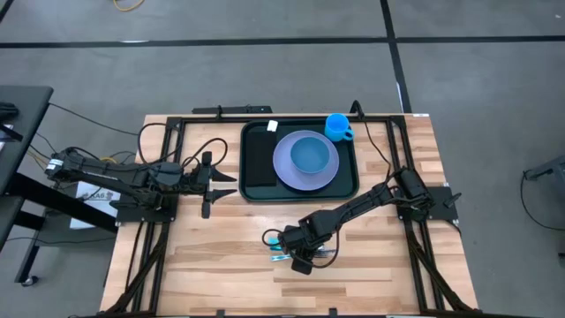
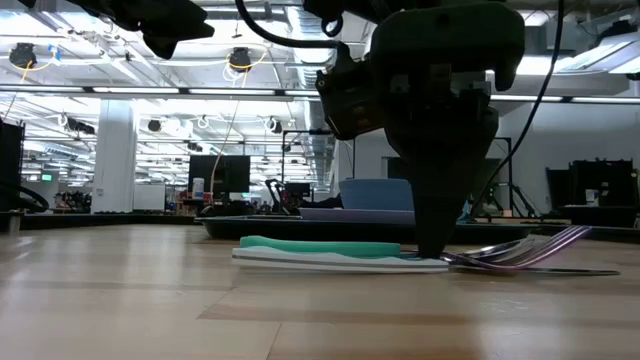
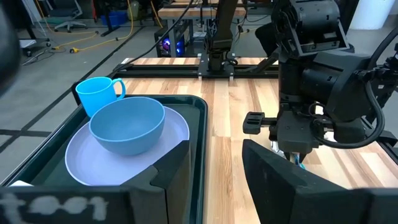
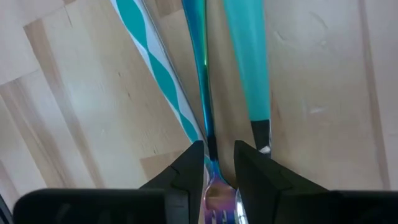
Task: Set up tray
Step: Put the blue fork on the black napkin on the black tray
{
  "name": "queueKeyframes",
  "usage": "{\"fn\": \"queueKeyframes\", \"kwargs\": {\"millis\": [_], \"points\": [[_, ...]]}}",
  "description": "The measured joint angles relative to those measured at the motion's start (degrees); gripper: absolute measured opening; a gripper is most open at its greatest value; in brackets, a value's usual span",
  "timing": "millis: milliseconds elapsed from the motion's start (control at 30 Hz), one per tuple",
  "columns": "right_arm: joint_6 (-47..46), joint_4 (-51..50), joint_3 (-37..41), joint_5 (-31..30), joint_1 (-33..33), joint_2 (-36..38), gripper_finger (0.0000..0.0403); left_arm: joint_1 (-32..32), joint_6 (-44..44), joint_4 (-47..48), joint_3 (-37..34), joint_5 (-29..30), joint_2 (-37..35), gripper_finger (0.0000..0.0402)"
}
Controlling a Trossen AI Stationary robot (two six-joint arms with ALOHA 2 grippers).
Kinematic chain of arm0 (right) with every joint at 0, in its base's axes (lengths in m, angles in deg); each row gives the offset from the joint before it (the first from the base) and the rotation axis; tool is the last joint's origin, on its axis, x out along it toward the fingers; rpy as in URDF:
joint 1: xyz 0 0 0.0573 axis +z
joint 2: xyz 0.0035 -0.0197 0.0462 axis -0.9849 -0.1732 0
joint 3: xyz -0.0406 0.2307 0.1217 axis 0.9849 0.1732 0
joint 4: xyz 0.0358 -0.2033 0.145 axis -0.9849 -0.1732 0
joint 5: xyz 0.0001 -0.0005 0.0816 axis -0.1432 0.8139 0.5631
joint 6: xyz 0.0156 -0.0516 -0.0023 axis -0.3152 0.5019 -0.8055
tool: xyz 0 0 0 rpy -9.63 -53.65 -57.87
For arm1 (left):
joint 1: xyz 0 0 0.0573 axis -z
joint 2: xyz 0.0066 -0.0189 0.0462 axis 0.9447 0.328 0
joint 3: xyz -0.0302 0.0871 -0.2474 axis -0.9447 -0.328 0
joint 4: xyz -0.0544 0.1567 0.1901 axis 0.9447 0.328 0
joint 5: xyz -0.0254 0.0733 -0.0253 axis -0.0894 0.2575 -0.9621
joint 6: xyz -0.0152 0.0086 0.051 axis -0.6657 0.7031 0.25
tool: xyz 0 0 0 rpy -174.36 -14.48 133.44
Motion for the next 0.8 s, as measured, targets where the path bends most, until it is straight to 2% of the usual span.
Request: {"fn": "queueKeyframes", "kwargs": {"millis": [367, 500, 667, 800], "points": [[-0.15, 0.87, 0.13, 0.52, 0.00, 0.00, 0.0078, 0.00, 0.00, -0.15, 0.00, 0.00, 0.00, 0.0135], [-0.17, 0.92, 0.13, 0.82, 0.00, 0.00, 0.0058, 0.00, -0.02, -0.15, 0.00, 0.00, 0.00, 0.0135], [-0.17, 0.92, 0.13, 1.06, 0.00, 0.00, 0.0012, 0.00, 0.00, -0.17, 0.00, 0.00, 0.00, 0.0135], [-0.19, 0.88, 0.13, 1.05, 0.00, 0.00, 0.0010, 0.00, -0.02, -0.17, 0.00, 0.00, 0.00, 0.0135]]}}
